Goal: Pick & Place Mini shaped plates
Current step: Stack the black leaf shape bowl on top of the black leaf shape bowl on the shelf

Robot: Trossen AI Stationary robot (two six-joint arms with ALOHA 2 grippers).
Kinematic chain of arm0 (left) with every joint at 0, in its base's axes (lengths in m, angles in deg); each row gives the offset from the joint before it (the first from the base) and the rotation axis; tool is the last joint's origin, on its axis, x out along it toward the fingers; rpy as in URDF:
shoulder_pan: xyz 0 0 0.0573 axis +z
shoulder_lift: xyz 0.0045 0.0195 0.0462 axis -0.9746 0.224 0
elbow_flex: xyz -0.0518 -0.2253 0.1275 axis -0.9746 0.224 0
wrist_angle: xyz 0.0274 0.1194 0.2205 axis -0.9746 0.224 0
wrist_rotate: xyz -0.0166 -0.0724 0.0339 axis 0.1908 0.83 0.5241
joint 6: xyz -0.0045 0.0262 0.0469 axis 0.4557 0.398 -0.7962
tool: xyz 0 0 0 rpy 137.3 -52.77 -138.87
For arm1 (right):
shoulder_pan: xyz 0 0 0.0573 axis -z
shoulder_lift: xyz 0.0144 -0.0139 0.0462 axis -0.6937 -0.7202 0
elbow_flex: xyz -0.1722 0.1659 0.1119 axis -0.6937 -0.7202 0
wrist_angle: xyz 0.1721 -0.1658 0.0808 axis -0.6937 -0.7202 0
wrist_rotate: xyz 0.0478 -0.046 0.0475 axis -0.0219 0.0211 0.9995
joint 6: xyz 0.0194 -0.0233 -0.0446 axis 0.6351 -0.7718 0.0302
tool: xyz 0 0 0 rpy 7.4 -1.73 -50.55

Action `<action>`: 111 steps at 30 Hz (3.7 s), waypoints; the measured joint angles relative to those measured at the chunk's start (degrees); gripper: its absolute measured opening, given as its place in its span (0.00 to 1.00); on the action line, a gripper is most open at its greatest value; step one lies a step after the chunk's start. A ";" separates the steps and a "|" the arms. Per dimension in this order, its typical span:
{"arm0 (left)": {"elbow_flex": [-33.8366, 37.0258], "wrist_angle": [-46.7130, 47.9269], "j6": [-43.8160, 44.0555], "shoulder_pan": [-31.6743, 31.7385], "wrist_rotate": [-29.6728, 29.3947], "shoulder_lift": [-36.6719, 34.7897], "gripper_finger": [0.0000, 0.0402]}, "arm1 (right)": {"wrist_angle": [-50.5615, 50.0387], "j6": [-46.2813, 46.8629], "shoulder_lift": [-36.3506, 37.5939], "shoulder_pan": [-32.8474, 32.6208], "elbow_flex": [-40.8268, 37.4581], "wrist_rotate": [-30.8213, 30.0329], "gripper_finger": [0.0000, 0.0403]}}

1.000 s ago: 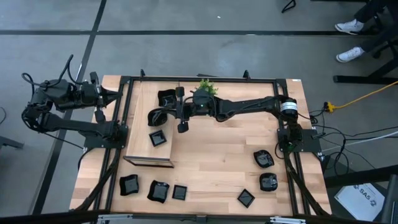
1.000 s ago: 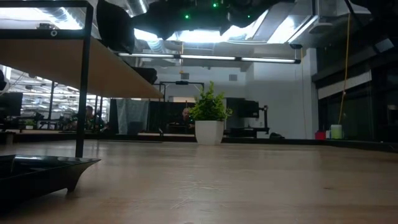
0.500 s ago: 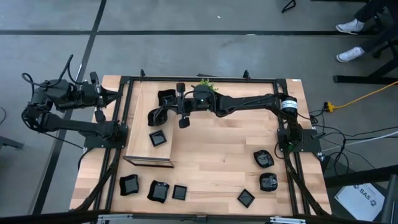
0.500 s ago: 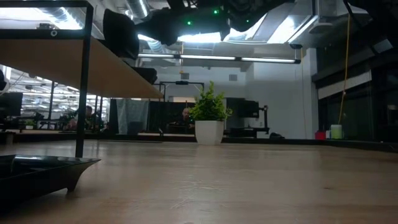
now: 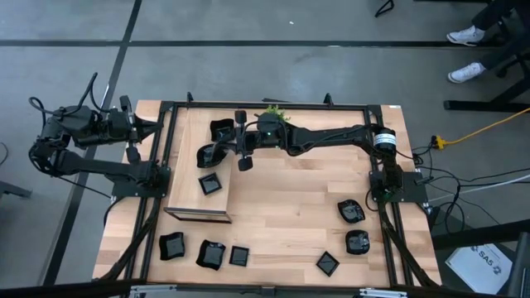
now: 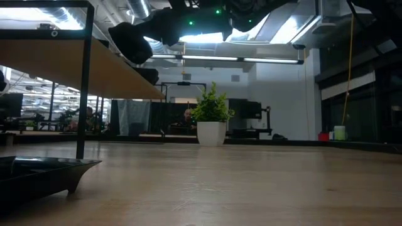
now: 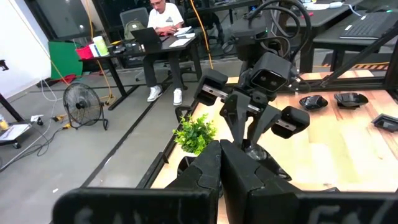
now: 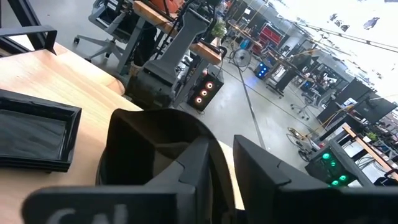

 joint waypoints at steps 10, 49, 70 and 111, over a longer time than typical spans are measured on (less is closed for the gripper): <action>-0.01 0.00 0.01 0.01 0.00 0.00 0.01 | 2.30 0.00 0.00 0.00 0.00 0.02 0.06; 0.00 0.01 0.00 0.00 0.02 -0.01 0.01 | -22.71 2.78 -11.41 2.64 22.86 5.44 0.02; -0.01 0.01 0.01 0.01 0.01 -0.01 0.01 | -43.75 4.09 -11.10 2.69 36.26 7.56 0.32; -0.01 0.01 0.01 0.00 0.01 0.01 0.01 | -102.59 20.85 -7.69 -12.67 43.47 13.28 0.32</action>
